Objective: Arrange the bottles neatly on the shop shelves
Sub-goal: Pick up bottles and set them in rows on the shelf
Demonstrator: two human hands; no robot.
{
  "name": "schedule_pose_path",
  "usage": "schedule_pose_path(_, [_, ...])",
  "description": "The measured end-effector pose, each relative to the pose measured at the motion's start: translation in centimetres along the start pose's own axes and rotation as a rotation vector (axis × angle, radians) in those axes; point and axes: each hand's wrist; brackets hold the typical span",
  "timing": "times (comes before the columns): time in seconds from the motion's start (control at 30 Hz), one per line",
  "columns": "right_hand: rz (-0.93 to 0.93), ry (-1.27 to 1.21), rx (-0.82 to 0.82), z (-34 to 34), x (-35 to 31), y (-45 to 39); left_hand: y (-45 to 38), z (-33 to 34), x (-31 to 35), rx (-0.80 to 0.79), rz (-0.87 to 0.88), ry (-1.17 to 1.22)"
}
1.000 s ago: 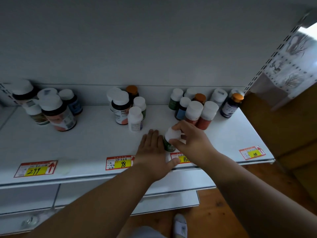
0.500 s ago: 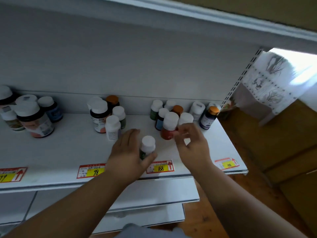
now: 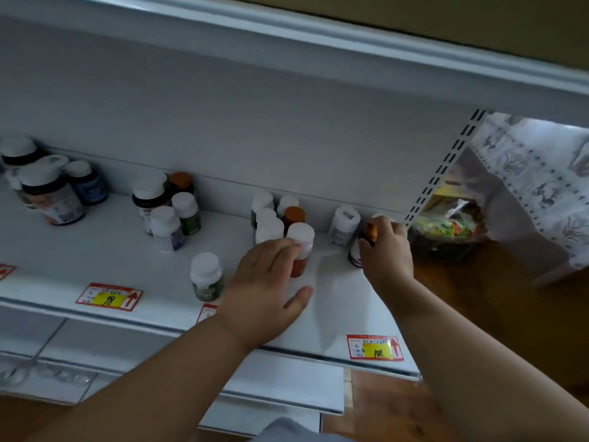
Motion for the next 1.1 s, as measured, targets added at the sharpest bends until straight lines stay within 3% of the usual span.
schedule_pose_path(0.17, [-0.120, -0.074, 0.022, -0.6, 1.0, 1.1, -0.1, 0.2, 2.5, -0.084, -0.076, 0.027])
schedule_pose_path(0.23, [-0.153, -0.259, 0.021, -1.1, 0.5, 2.1, -0.2, 0.1, 2.6, -0.145, -0.143, 0.070])
schedule_pose_path(0.4, [-0.048, -0.889, -0.160, -2.3, -4.1, 5.4, -0.6, -0.9, 2.5, -0.242, -0.374, 0.338])
schedule_pose_path(0.53, [-0.084, -1.060, -0.230, -1.6, -9.1, 7.1, 0.3, -2.4, 1.3, -0.175, -0.322, 0.523])
schedule_pose_path(0.7, [-0.111, -0.963, -0.260, 2.4, -14.9, 9.5, 2.4, -4.9, -5.1, -0.157, -0.261, 0.521])
schedule_pose_path(0.9, [-0.182, -0.836, -0.206, 10.0, -23.8, 13.0, 6.6, -9.7, -17.2, -0.035, -0.234, 0.324])
schedule_pose_path(1.1, [-0.162, -0.817, -0.129, 15.4, -29.6, 15.6, 7.6, -11.5, -25.7, -0.152, -0.188, 0.315])
Point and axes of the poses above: each hand's wrist, its own y-axis away from the middle knuckle, its own z-axis out of the palm, x = y × z, and after that the axes turned 14 degrees about -y, right-handed
